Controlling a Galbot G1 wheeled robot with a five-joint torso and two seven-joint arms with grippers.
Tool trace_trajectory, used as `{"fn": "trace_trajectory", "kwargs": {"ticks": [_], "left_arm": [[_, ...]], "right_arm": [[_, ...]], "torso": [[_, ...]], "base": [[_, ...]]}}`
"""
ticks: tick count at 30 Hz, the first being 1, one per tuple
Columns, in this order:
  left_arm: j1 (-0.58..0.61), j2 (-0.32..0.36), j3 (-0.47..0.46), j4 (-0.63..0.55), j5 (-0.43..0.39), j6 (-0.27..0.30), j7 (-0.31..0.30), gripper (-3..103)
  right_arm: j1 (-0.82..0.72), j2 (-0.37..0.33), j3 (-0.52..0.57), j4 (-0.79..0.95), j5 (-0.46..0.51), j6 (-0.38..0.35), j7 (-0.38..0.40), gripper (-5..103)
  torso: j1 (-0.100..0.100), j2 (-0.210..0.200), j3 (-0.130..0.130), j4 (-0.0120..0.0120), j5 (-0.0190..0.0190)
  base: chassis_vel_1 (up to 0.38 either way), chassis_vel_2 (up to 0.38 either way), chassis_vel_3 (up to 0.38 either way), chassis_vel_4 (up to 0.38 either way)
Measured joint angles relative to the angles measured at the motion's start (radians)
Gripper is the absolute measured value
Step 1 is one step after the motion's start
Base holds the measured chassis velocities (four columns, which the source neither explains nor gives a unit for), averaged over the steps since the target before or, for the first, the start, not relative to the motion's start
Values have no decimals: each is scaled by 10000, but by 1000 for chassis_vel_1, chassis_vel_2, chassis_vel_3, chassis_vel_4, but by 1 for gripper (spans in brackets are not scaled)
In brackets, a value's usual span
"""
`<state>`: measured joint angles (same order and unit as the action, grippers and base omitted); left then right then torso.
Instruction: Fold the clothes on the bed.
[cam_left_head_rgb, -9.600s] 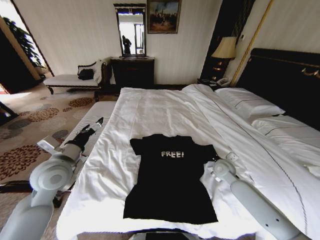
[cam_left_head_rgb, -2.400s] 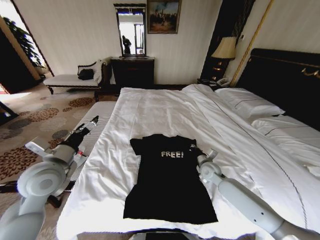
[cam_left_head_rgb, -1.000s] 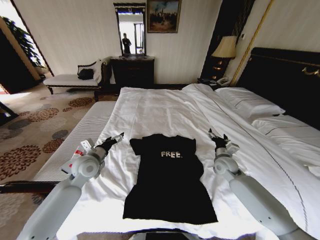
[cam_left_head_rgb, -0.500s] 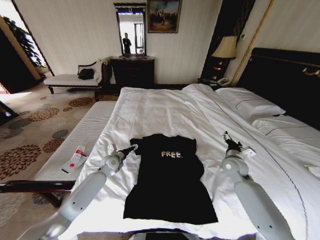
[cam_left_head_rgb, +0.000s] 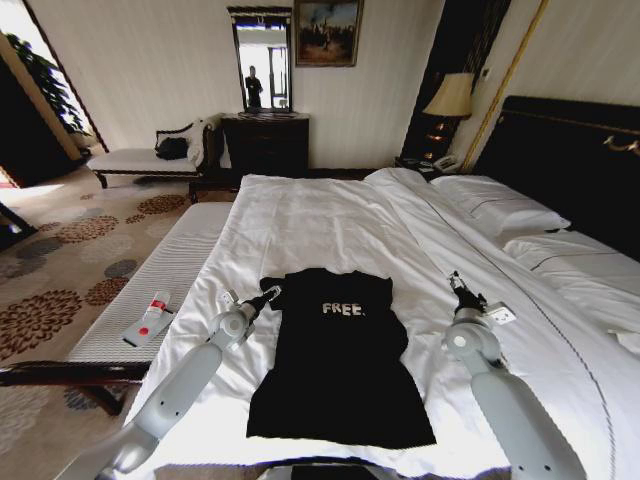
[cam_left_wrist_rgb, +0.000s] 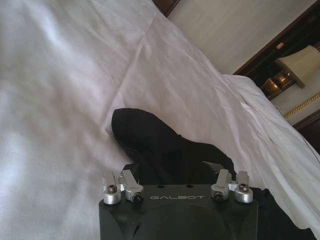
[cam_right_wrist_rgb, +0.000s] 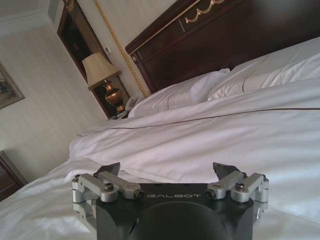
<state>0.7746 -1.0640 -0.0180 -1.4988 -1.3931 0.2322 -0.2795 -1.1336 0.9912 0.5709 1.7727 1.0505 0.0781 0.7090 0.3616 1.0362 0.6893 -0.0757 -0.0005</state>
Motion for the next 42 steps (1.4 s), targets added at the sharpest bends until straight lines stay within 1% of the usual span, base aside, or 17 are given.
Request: {"fn": "trace_trajectory", "kwargs": {"ticks": [2, 4, 9, 10, 11, 12, 14, 15, 16, 17, 18, 19, 26, 29, 33, 37, 42], "left_arm": [[48, 41, -51, 0, 13, -18, 29, 63], [78, 68, -81, -1, 19, -24, 44, 63], [183, 199, -140, -1, -6, -26, 120, 36], [183, 199, -140, -1, -6, -26, 120, 36], [184, 225, -143, -1, -19, -26, 139, 30], [183, 243, -144, 5, -30, -23, 165, 30], [168, 264, -140, 45, -37, -13, 205, 19], [168, 264, -140, 45, -37, -13, 205, 19], [155, 267, -134, 54, -40, -4, 221, 15], [154, 267, -133, 54, -40, -1, 226, 15], [154, 274, -130, 50, -40, 7, 245, 4], [156, 288, -130, 33, -40, 8, 256, 2], [208, 531, -123, -22, -70, 12, 389, 0], [102, 943, -180, -198, -349, 14, 506, 0], [64, 1168, -128, -372, -428, 24, 561, 0], [-121, 1225, 107, -598, -409, 39, 569, 0], [-610, 1131, 847, -982, -93, 51, 572, 0]], "right_arm": [[-1, -2, 2, -18, 1, 0, 0, 100], [-1, 6, 2, -29, 1, -1, 0, 100], [65, 119, -99, -115, -1, -1, 13, 100], [65, 119, -99, -115, -1, -1, 13, 100], [70, 129, -121, -150, -2, -3, 25, 100], [73, 132, -135, -182, -3, -6, 37, 100], [85, 132, -143, -228, -6, -13, 52, 100], [85, 132, -143, -228, -6, -13, 52, 100], [92, 132, -145, -247, -6, -17, 61, 100], [92, 133, -146, -250, -6, -18, 63, 100], [92, 144, -153, -267, -10, -26, 69, 100], [92, 158, -158, -281, -18, -29, 70, 100], [65, 211, -164, -299, -23, -112, 162, 100], [25, 172, -122, -321, -23, -160, 228, 100], [-17, 136, -82, -316, -24, -176, 243, 100], [-33, 125, -67, -323, -29, -180, 245, 100], [-50, 186, -97, -325, -62, -181, 271, 100]], "torso": [[0, 0, 0, 2, 0], [0, 0, 0, 3, -1], [0, 0, 0, 3, -1], [0, 0, 0, 3, -1], [0, 0, 0, 2, -1], [0, 0, 0, 2, 0], [0, 0, 0, 2, -1], [0, 0, 0, 2, -1], [0, 0, 0, 2, -1], [0, 1, 0, 1, -1], [0, 0, 0, 0, -2], [0, 0, 0, 0, -2], [0, 0, 0, 1, -1], [0, 0, 0, 1, -1], [0, 0, 0, 3, -1], [0, 1, 0, 3, -2], [0, 0, 0, -1, 0]], "base": [[0, 0, 0, 0], [0, 0, 0, 0], [0, 0, 0, 0], [0, 0, 0, 0], [0, 0, 0, 0], [0, 0, 0, 0], [0, 0, 0, 0], [0, 0, 0, 0], [0, 0, 0, 0], [0, 0, 0, 0], [0, 0, 0, 0], [0, 0, 0, 0], [0, 0, 0, 0], [0, 0, 0, 0], [0, 0, 0, 0], [0, 0, 0, 0], [0, 0, 0, 0]]}}
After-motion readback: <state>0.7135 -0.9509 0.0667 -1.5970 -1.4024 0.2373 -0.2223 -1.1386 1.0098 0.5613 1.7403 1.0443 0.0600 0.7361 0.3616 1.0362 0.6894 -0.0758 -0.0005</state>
